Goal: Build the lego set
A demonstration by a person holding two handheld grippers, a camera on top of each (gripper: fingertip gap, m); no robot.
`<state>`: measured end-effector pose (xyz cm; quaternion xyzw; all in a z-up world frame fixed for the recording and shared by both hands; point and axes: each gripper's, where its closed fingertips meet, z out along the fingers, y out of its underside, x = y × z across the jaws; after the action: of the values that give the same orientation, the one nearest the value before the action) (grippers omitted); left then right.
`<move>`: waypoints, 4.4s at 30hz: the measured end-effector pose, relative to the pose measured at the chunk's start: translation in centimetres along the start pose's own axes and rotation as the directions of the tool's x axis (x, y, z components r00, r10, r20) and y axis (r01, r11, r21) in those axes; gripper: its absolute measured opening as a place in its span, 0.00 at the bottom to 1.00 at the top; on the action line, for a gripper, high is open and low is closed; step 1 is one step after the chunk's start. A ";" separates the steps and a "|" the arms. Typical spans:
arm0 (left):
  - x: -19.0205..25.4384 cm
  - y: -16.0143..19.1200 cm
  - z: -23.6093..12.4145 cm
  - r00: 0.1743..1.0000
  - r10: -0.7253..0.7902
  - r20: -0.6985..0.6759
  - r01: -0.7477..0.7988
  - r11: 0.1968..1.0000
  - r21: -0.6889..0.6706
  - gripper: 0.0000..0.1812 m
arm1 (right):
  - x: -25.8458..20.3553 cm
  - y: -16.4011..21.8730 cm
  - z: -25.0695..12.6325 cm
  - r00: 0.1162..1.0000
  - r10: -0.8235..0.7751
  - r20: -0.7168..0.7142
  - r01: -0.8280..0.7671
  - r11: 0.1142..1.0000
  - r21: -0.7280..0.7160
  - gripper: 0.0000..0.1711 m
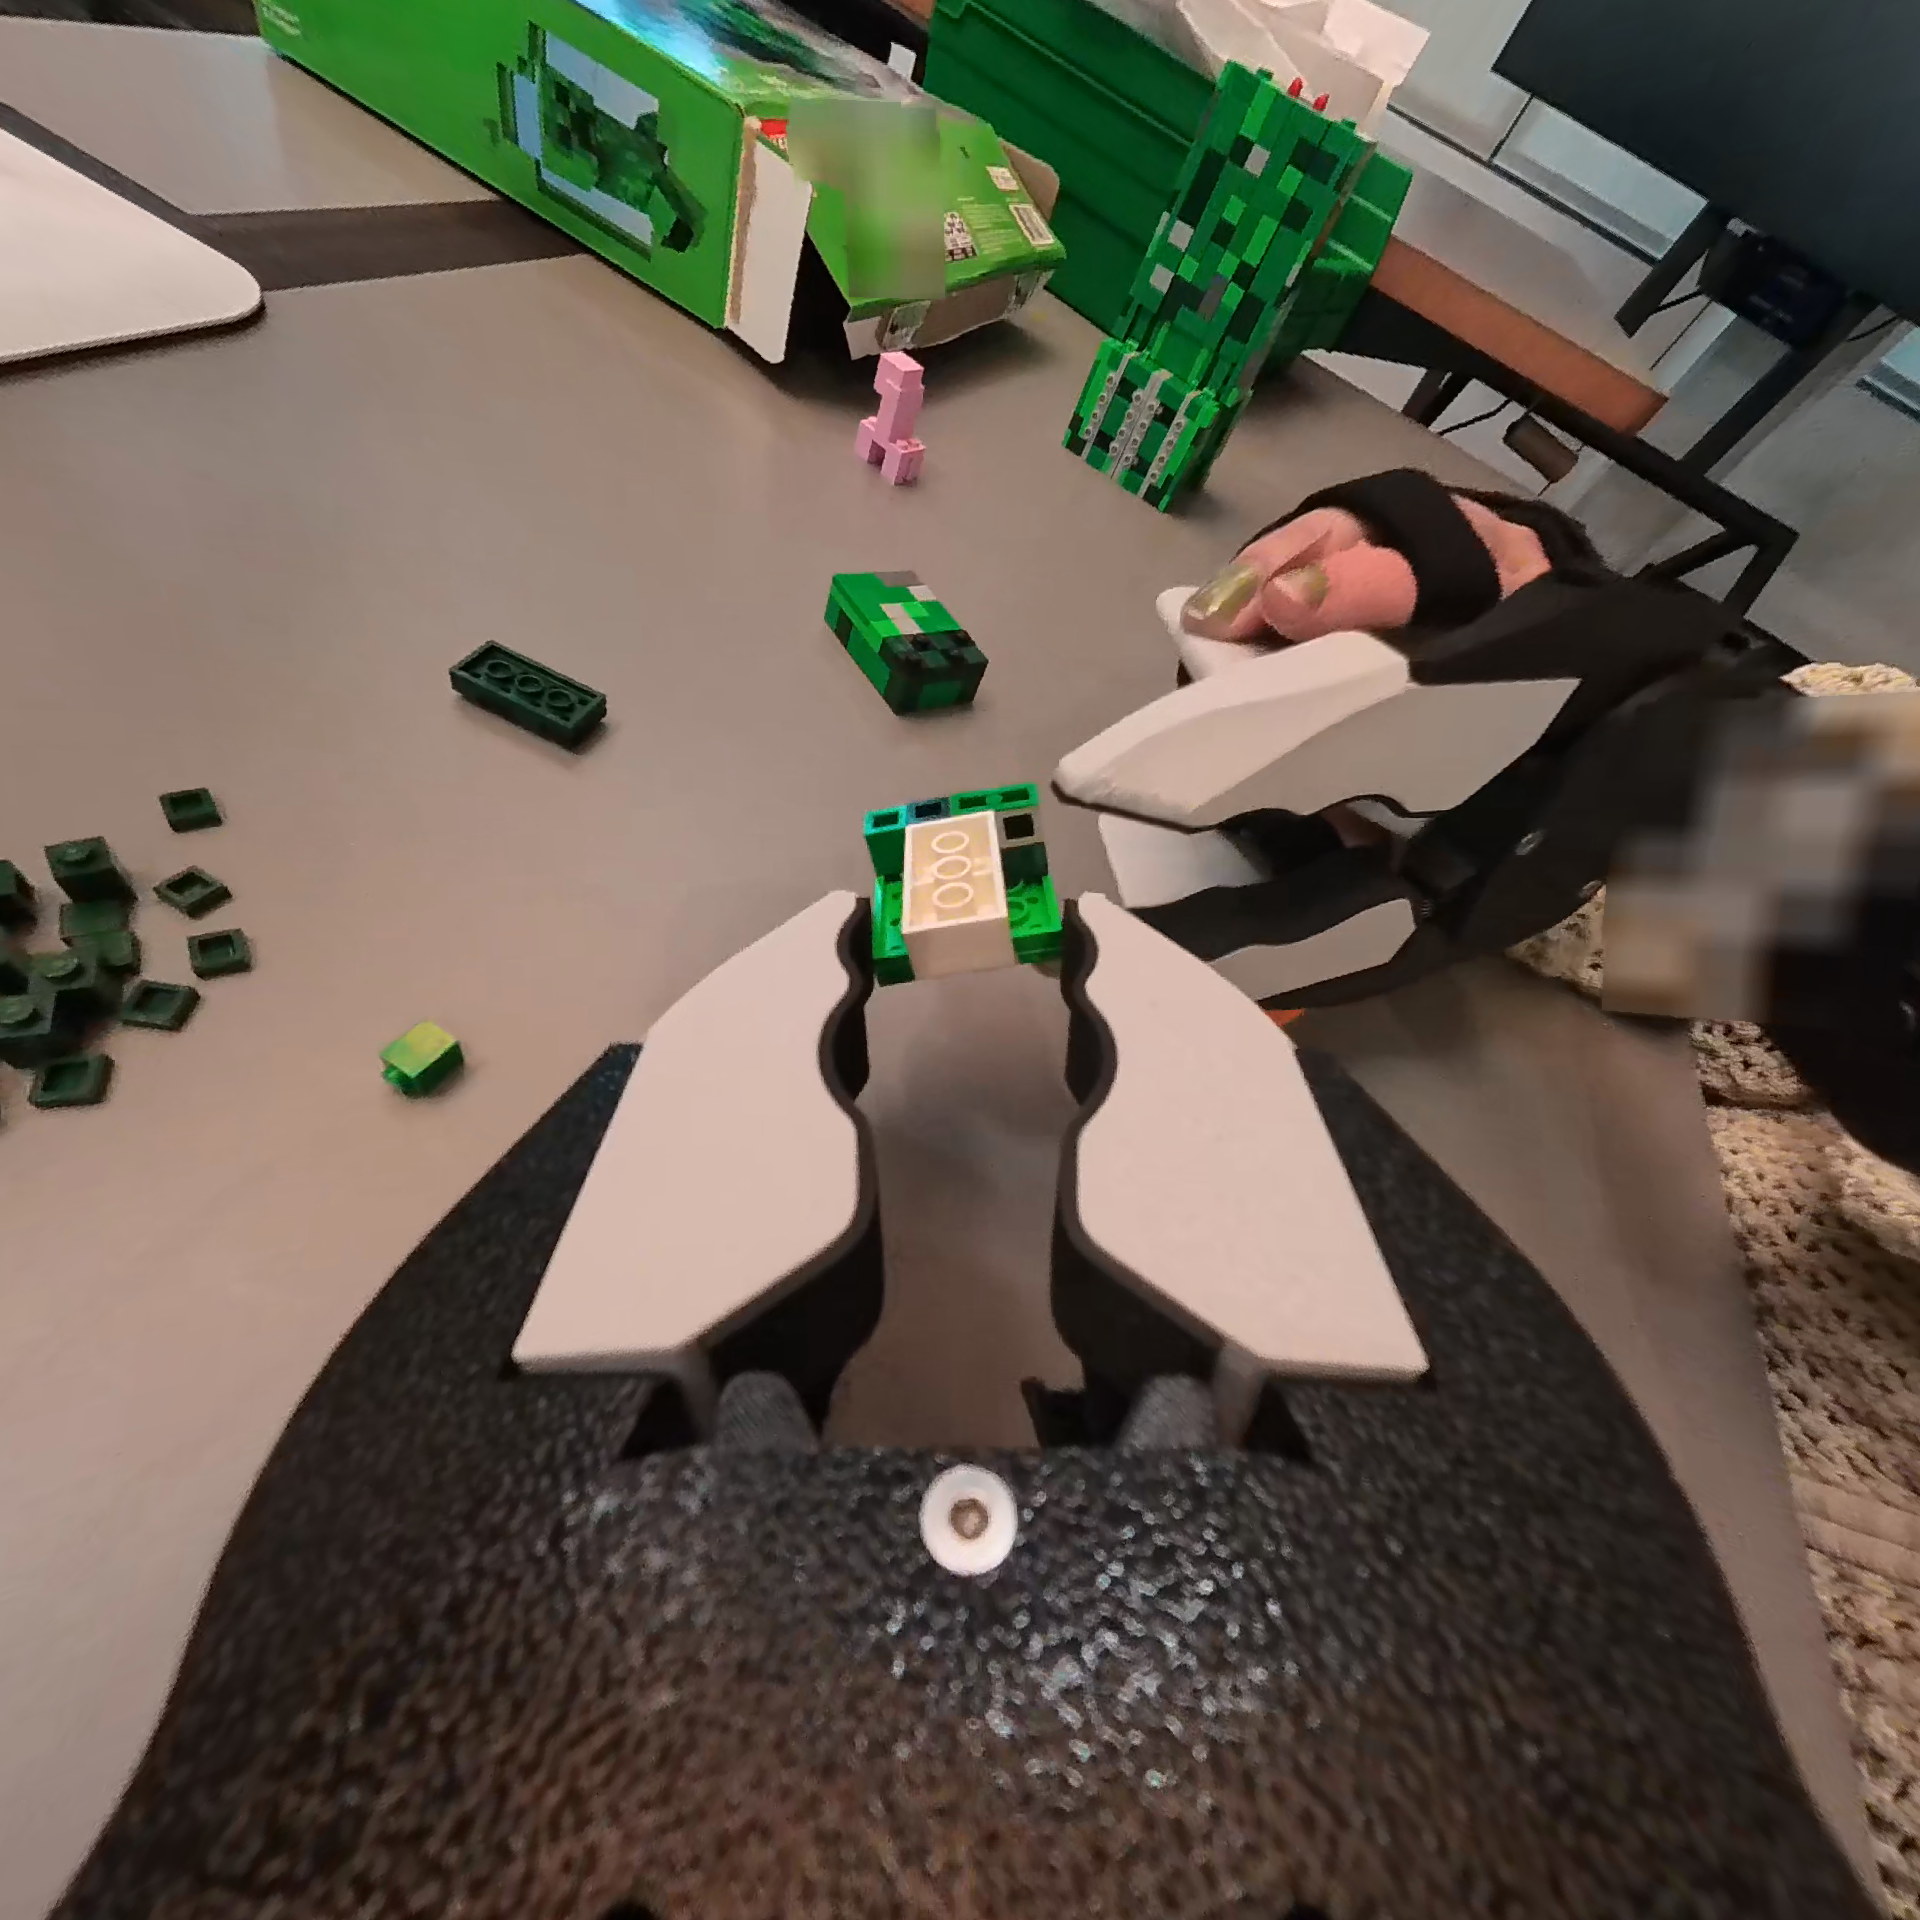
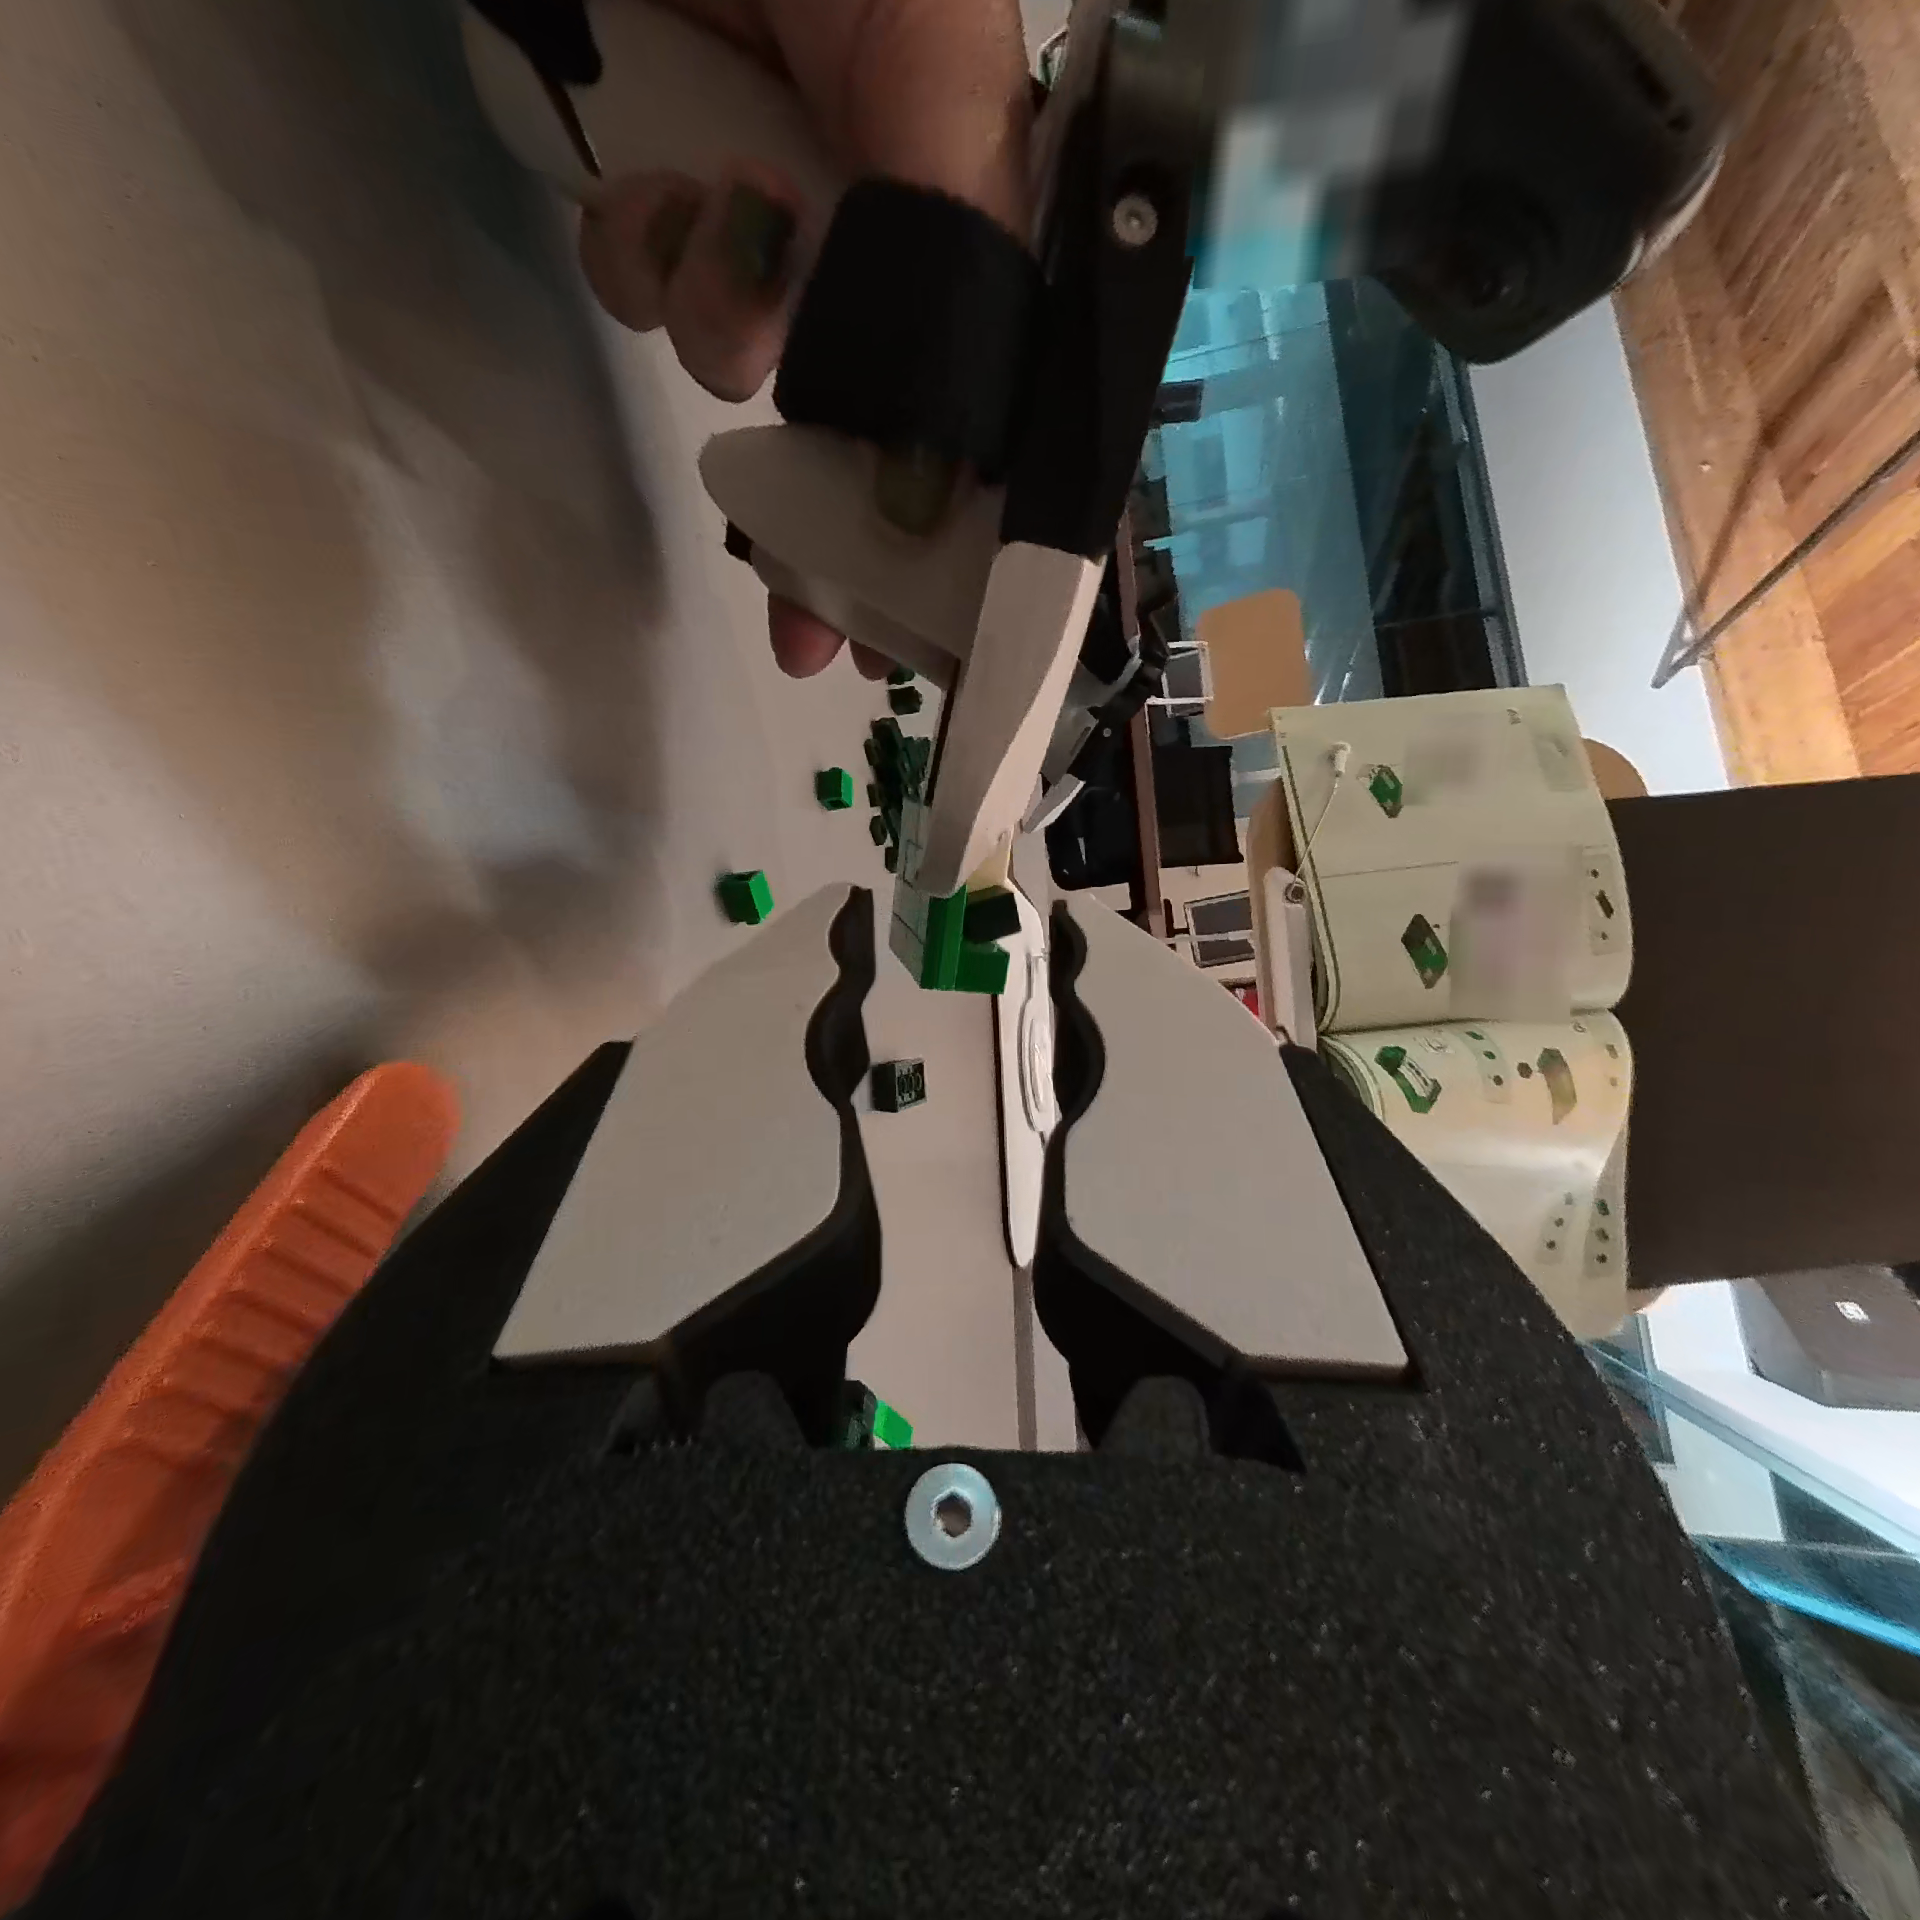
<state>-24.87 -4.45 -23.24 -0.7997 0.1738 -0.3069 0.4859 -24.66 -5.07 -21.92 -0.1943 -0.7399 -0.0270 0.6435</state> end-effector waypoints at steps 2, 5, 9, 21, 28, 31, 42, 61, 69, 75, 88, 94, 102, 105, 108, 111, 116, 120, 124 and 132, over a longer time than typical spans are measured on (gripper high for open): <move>0.1 0.2 0.1 1.000 0.001 -0.003 -0.001 1.000 -0.012 0.19 | -0.1 0.1 0.1 1.000 -0.006 0.004 0.006 1.000 -0.009 0.19; 0.2 0.6 0.3 1.000 0.006 -0.011 -0.007 0.999 -0.036 0.19 | -0.5 0.1 0.2 1.000 -0.014 0.019 0.014 1.000 -0.011 0.19; 0.5 0.8 0.4 1.000 0.002 -0.022 -0.003 0.999 -0.051 0.19 | -1.1 0.5 0.3 0.998 -0.022 0.052 0.023 0.999 -0.032 0.14; 0.7 0.3 0.1 0.996 -0.050 -0.069 0.049 0.999 -0.019 0.19 | -0.6 0.4 0.1 0.991 0.119 0.061 -0.118 0.993 -0.030 0.11; 0.8 0.0 -0.1 0.995 -0.058 -0.083 0.058 0.998 0.003 0.19 | -0.3 0.3 0.0 0.979 0.196 0.053 -0.194 0.981 -0.028 0.11; 0.8 0.0 -0.1 0.995 -0.058 -0.084 0.058 0.998 0.002 0.19 | -0.2 0.3 0.0 0.983 0.174 0.052 -0.173 0.985 -0.025 0.11; 1.0 0.1 0.0 0.994 -0.050 -0.093 0.050 0.999 -0.002 0.19 | -0.3 0.2 -0.3 0.983 0.170 0.069 -0.168 0.985 -0.026 0.11; 0.4 -0.7 -0.4 0.998 -0.025 -0.061 0.028 0.998 0.056 0.19 | -0.2 0.4 -0.5 0.983 0.178 0.050 -0.179 0.984 0.012 0.25; -0.6 -2.7 -1.5 0.993 0.100 0.057 -0.109 0.978 0.176 0.19 | 2.6 2.7 -1.7 0.717 0.684 0.135 -0.695 0.716 0.063 0.20; 0.4 -4.0 -1.7 0.965 0.230 0.129 -0.256 0.933 0.254 0.19 | 4.9 1.9 -1.8 -0.153 0.901 0.405 -0.988 -0.131 -0.082 0.20; 1.1 -3.5 -0.6 0.916 0.354 0.189 -0.389 0.899 0.202 0.19 | 2.3 0.1 -0.9 -0.600 0.669 0.438 -0.799 -0.483 -0.358 0.29; 1.2 -3.1 -0.3 0.898 0.392 0.199 -0.426 0.889 0.169 0.19 | 2.0 0.0 -0.7 -0.643 0.625 0.443 -0.766 -0.523 -0.374 0.25; 1.8 -3.6 -0.6 0.868 0.443 0.223 -0.485 0.853 0.191 0.19 | 2.8 -0.2 -1.2 -0.645 0.575 0.502 -0.762 -0.529 -0.374 0.14; 2.4 -4.1 -0.9 0.832 0.495 0.249 -0.546 0.808 0.219 0.19 | 3.4 -0.6 -1.6 -0.597 0.579 0.555 -0.799 -0.491 -0.347 0.14; 3.0 -4.6 -1.4 0.781 0.553 0.291 -0.619 0.748 0.239 0.19 | 4.0 -1.1 -2.1 -0.531 0.590 0.608 -0.843 -0.444 -0.304 0.13; 3.3 -4.8 -1.5 0.723 0.603 0.337 -0.684 0.694 0.225 0.19 | 4.3 -1.3 -2.4 -0.437 0.641 0.630 -0.896 -0.371 -0.244 0.13; 3.3 -4.6 -1.1 0.737 0.592 0.326 -0.669 0.710 0.221 0.20 | 4.3 -1.1 -2.6 -0.273 0.725 0.633 -0.961 -0.227 -0.156 0.12; 3.1 -4.4 -1.0 0.753 0.579 0.314 -0.650 0.729 0.214 0.24 | 4.0 -1.0 -2.7 -0.204 0.747 0.633 -0.979 -0.161 -0.125 0.12; 3.3 -4.4 -1.0 0.732 0.601 0.321 -0.673 0.711 0.205 0.24 | 4.1 -1.4 -3.0 -0.109 0.762 0.638 -0.994 -0.081 -0.072 0.11; 3.2 -4.6 -1.0 0.603 0.668 0.435 -0.776 0.618 0.126 0.21 | 4.3 -1.3 -2.8 -0.002 0.805 0.593 -1.000 -0.002 -0.002 0.11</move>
<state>-23.18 -4.79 -17.80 -0.6142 0.3483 0.0420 0.7069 -22.81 -5.97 -16.99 -0.4921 -0.5141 0.6206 0.3292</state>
